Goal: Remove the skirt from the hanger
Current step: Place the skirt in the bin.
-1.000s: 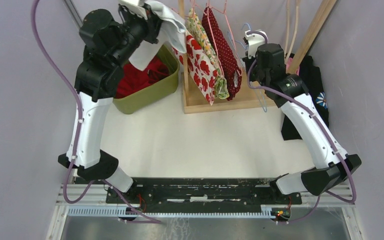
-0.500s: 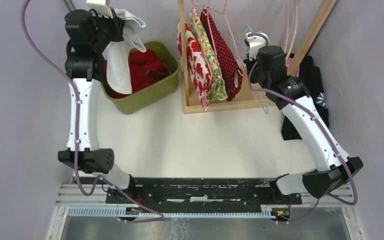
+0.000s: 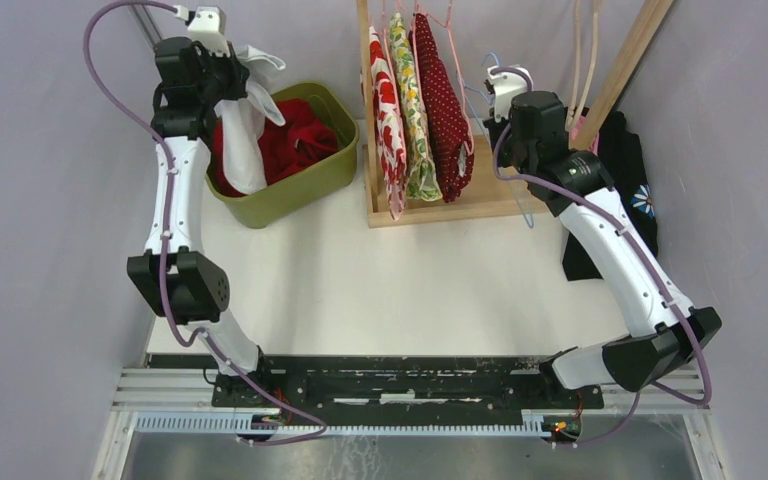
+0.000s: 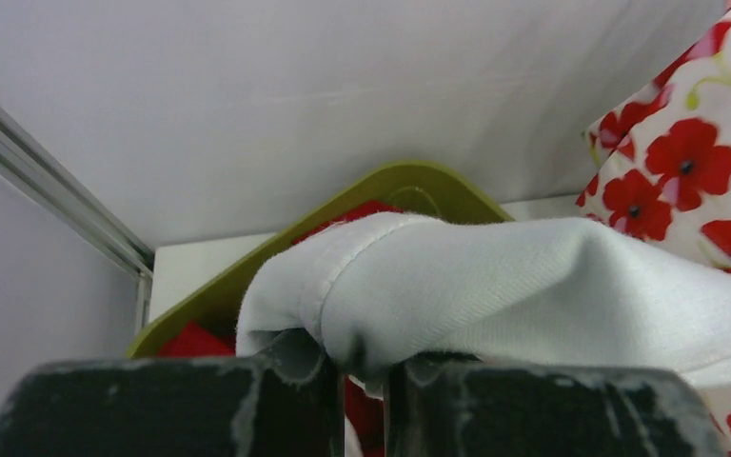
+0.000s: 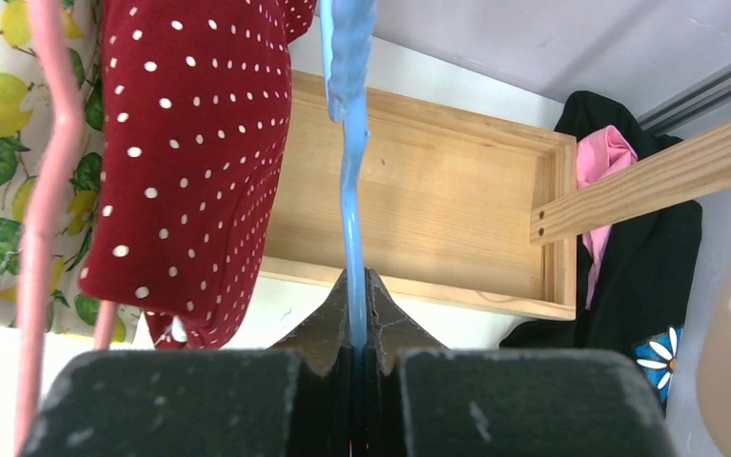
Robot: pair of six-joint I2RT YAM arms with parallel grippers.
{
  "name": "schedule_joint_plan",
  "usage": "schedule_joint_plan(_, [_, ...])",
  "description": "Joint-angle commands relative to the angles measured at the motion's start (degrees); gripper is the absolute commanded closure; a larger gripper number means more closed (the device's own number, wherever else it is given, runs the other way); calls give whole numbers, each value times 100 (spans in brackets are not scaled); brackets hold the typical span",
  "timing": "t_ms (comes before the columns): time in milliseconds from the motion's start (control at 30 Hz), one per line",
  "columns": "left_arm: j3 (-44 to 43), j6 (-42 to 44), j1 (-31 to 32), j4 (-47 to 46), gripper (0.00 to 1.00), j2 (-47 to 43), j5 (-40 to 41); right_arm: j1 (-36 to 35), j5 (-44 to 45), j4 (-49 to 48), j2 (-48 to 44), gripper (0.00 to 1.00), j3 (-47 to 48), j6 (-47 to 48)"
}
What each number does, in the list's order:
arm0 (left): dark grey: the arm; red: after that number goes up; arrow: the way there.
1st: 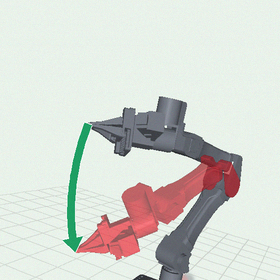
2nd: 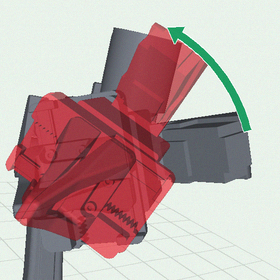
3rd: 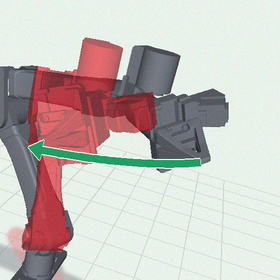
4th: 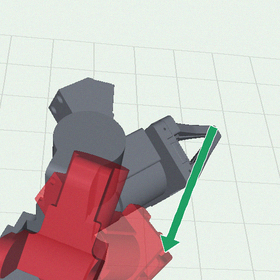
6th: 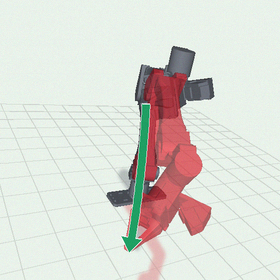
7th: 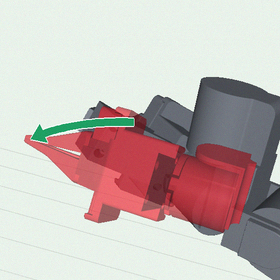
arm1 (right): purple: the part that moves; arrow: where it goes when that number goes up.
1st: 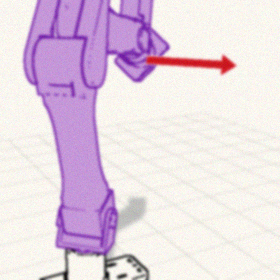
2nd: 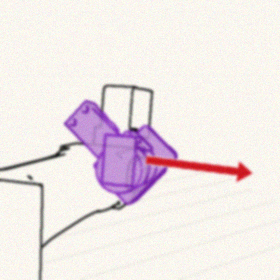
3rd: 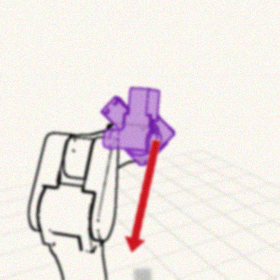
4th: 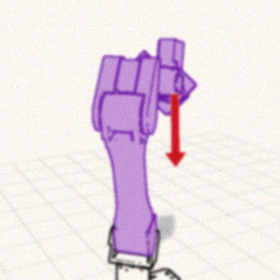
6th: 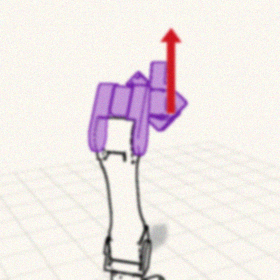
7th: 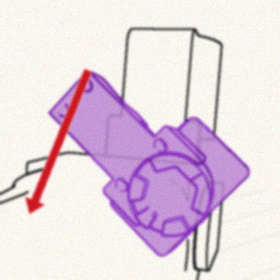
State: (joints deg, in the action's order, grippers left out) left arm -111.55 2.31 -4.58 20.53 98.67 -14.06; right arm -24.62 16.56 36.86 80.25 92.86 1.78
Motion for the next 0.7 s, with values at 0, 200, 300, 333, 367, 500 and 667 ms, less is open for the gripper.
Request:
schedule_joint_plan(0, [133,243,-17,-77,97,309,-30,24,6,-232,137,99,234,-25])
schedule_joint_plan(200, [646,598,-13,108,94,382,301,23,36,-240,238,99,290,41])
schedule_joint_plan(300, [869,590,-14,159,81,356,37,22,34,-251,262,99,316,45])
schedule_joint_plan(333, [990,560,-13,146,75,324,-37,26,18,-250,263,99,321,42])
schedule_joint_plan(367, [1103,536,-16,159,64,291,-127,20,7,-250,263,99,326,42])
schedule_joint_plan(500, [1490,503,-9,209,32,23,-483,21,142,-196,235,99,353,124])
schedule_joint_plan(667, [1322,306,-16,278,10,-138,-851,24,151,-116,316,99,591,153])
